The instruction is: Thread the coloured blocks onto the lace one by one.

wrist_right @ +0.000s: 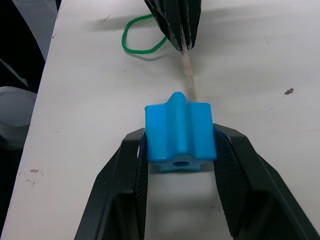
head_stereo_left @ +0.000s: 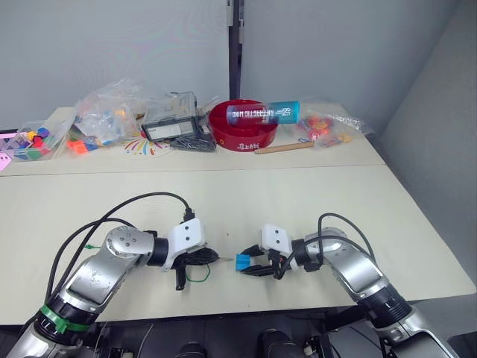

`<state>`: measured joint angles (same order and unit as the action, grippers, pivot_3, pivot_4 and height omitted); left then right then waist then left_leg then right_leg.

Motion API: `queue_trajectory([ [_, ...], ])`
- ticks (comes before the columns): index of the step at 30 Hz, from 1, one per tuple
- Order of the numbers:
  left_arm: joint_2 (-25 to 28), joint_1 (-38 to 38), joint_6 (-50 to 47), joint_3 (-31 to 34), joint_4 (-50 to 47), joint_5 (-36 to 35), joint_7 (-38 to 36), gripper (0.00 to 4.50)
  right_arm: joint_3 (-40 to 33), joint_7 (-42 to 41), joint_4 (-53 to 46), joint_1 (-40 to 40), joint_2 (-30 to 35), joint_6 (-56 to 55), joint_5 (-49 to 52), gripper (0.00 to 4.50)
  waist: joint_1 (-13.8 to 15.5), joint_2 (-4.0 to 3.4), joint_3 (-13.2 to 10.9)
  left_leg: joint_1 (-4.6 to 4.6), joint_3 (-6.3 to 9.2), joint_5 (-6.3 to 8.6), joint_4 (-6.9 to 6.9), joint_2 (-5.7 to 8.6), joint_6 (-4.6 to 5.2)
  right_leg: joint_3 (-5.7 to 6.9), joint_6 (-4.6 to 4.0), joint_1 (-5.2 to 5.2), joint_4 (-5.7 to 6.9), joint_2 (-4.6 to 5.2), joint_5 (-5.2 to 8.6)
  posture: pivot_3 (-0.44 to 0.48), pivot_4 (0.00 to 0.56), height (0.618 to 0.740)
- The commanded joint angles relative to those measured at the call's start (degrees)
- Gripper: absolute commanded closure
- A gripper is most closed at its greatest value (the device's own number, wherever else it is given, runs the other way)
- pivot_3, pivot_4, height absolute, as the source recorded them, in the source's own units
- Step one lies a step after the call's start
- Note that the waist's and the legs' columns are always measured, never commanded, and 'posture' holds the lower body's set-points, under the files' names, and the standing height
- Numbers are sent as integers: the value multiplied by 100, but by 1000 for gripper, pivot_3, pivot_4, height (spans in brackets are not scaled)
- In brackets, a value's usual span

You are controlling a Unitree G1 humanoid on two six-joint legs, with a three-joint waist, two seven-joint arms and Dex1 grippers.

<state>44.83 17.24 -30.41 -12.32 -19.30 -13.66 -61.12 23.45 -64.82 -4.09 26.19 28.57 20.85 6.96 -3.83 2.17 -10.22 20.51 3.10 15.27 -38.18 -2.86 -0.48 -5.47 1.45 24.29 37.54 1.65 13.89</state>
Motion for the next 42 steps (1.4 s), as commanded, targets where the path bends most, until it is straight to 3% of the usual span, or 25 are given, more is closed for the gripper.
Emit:
queue_trajectory([
  [1, -28, 92, -37, 68, -171, -88, 40, 4500, 49, 22, 50, -49, 103, 40, -105, 3167, 0, 0, 0, 0, 0, 0, 0, 0, 0, 0, 0, 0, 0, 0, 0, 0, 150, 731],
  [23, -751, 260, -261, -506, -38, -125, 53, 4500, 17, 152, -30, -78, 18, 118, -82, 3167, 32, 0, 0, -9, 0, 0, 0, 1, 0, 0, 3, -14, -5, 1, 2, 0, 150, 731],
  [34, -1123, 172, -374, -286, 129, -587, -182, 4500, -145, 204, 179, -219, -101, -6, -11, 3167, 96, 0, 0, -9, -2, 0, 0, 2, 0, 0, 12, -16, -9, 3, 7, 0, 150, 731],
  [42, -434, 71, -323, 200, 47, -874, -616, 1846, -215, 67, 242, -236, 80, -56, 30, 3167, 57, 1, -1, -18, -2, 0, 12, -1, 0, -3, 17, -12, -4, -1, 10, 0, 150, 731],
])
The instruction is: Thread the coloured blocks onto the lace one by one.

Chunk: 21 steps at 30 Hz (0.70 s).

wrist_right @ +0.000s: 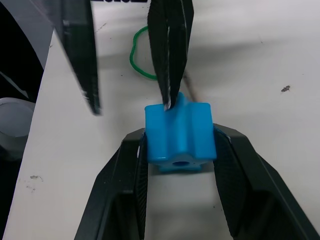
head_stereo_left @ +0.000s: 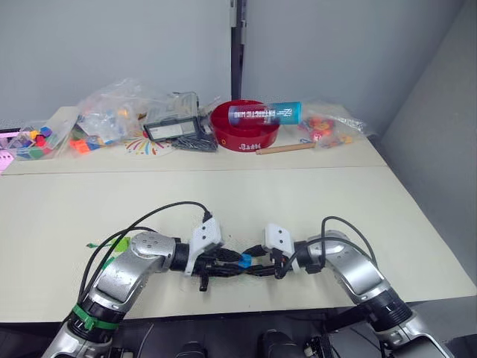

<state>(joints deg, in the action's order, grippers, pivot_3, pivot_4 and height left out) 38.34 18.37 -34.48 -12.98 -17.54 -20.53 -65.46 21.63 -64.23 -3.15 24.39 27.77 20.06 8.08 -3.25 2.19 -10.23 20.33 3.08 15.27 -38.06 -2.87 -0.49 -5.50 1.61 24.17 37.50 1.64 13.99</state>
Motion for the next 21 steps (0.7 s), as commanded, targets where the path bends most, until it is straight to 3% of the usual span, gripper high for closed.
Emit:
queue_trajectory([
  [1, 295, -74, 106, 327, -101, -210, -212, 1834, -42, -29, 134, -62, 196, 13, -64, 3167, -4, -1, 0, 0, 0, 0, 0, 0, 0, 0, 3, 0, -1, 0, 2, 0, 150, 731],
  [11, 461, -337, 480, 514, 173, -56, -28, 1834, -184, -449, 152, -210, 601, -280, 218, 3167, 115, -2, -1, 38, -1, 0, 1, 3, 0, 11, -8, 6, -48, 14, -14, 0, 150, 731],
  [21, -158, -212, 975, 149, 528, 423, 554, 1834, -388, -502, 8, -453, 872, -270, 425, 3167, 161, -2, -1, 43, 0, 0, 0, 7, -1, 12, -5, 6, -50, 17, -15, 0, 150, 731],
])
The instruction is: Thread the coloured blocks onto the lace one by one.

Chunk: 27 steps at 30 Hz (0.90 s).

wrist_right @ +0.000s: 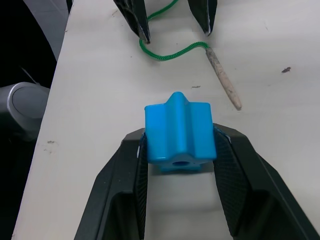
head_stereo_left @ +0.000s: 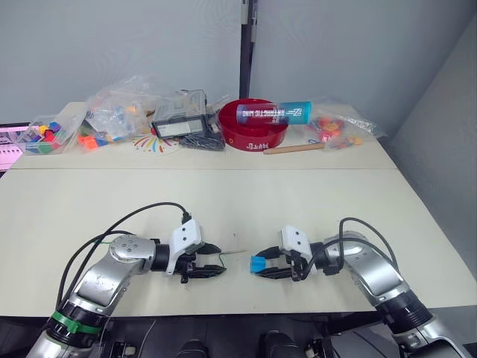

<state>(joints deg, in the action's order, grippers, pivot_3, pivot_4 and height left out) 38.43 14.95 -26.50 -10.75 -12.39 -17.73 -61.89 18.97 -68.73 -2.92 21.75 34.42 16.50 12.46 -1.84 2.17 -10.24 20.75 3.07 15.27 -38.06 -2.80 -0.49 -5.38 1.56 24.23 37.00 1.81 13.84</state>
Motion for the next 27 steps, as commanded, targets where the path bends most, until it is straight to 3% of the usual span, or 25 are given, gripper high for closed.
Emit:
queue_trajectory([
  [1, -288, 221, 217, -175, 122, 304, 367, 1834, -159, -24, -55, -239, 242, 103, 7, 3167, 41, 0, 0, 0, 0, 0, 0, 1, 0, 0, 1, -1, 0, 1, 0, 0, 150, 731],
  [7, -400, 421, 431, -563, 545, 831, 469, 1834, -194, 167, -111, -220, 189, 236, -12, 3167, 76, -1, 1, -2, -3, 0, -1, 6, 0, -3, 5, -2, -1, 3, -3, 0, 150, 731],
  [16, -383, 434, 556, -669, 847, 961, 329, 4500, -257, 296, -284, -156, 124, 402, 50, 3167, 67, -2, 3, -13, -4, 0, -1, 5, 0, -4, 5, -9, 1, 2, -3, 0, 150, 731],
  [23, -381, 491, 582, -503, 677, 721, 187, 4500, -343, 468, -278, -73, -14, 435, 98, 3167, 63, -2, 3, -16, -5, 0, -1, 5, 0, -4, 5, -11, 3, 2, -3, 0, 150, 731],
  [27, -24, 741, -13, -336, 139, 376, -216, 4500, -305, 446, -332, -96, -27, 456, 108, 3167, 32, -2, 2, -8, -3, 0, -1, 4, 0, -4, 5, 0, 7, -1, -3, 0, 150, 731],
])
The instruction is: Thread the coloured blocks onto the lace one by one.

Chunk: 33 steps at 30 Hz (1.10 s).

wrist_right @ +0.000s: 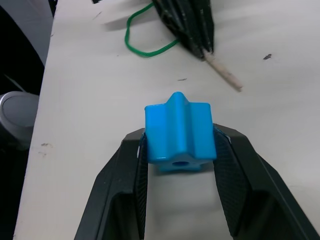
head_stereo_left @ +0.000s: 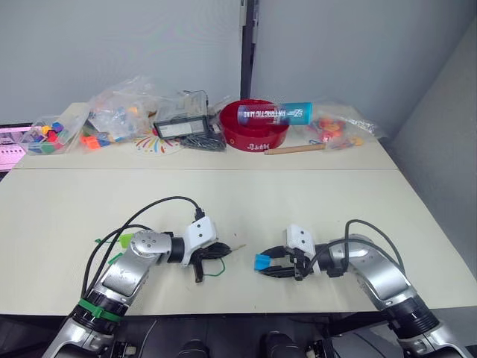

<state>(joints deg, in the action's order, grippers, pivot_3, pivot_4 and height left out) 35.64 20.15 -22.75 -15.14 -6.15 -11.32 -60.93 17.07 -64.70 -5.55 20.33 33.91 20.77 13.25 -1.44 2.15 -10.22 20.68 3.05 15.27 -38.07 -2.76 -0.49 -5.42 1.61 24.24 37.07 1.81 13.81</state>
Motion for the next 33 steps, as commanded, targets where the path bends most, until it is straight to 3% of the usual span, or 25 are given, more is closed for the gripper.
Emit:
queue_trajectory([
  [1, 340, 269, -560, 93, -589, -321, -392, 4500, -99, 24, -69, 39, 35, 19, 26, 3167, -19, 0, 0, 4, 1, 0, 0, -1, 0, 0, 0, 2, 0, -1, 0, 0, 150, 731],
  [4, 652, 569, -1362, -103, -1037, -465, -620, 4500, -63, -85, -63, 41, 48, -22, 61, 3167, -41, 0, 0, 8, 3, 0, 0, -1, 0, 2, 0, 3, -1, -1, 0, 0, 150, 731],
  [10, 751, 921, -2233, -525, -1578, -497, -541, 4500, 85, -246, 87, 121, -9, -227, -14, 3167, -98, 0, -1, 12, 4, 0, 0, -1, 0, 2, 2, 4, -4, -1, 1, 0, 150, 731],
  [33, 888, 861, -2160, -966, -1682, -100, -178, 4500, 245, -523, 10, 163, 8, -281, -113, 3167, -114, 0, -1, 11, 4, 0, 0, -2, 0, 0, 1, 6, -1, -3, 1, 0, 150, 731],
])
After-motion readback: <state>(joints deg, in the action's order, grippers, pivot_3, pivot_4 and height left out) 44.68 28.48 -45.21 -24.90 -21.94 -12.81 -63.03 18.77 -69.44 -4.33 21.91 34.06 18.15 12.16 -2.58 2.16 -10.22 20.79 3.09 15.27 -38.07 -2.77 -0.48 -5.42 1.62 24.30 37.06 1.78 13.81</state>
